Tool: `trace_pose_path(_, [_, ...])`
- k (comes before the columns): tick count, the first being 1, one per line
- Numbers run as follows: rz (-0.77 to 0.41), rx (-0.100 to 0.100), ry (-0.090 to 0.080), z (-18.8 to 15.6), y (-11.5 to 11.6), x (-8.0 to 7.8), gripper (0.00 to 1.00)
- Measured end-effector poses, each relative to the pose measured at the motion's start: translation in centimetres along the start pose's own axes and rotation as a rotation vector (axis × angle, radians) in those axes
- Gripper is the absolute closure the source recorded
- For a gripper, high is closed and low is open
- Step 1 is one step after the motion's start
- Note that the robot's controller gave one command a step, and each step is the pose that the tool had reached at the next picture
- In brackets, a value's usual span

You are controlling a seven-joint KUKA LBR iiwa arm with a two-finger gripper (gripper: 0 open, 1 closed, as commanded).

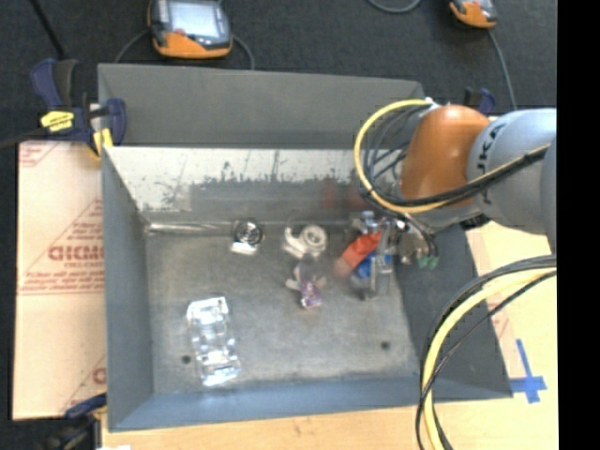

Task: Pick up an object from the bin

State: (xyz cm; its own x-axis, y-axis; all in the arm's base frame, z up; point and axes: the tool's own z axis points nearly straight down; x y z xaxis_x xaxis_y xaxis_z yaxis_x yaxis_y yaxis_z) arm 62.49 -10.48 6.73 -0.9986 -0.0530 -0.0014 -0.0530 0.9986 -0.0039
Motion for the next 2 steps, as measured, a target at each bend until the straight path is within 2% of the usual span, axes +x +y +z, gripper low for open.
trace_pose_path(1, [-0.006,0.000,-0.007,-0.5,0.4,-0.3,1.00])
trace_pose_path(2, [0.028,-0.019,-0.007,-0.5,-4.1,0.4,1.00])
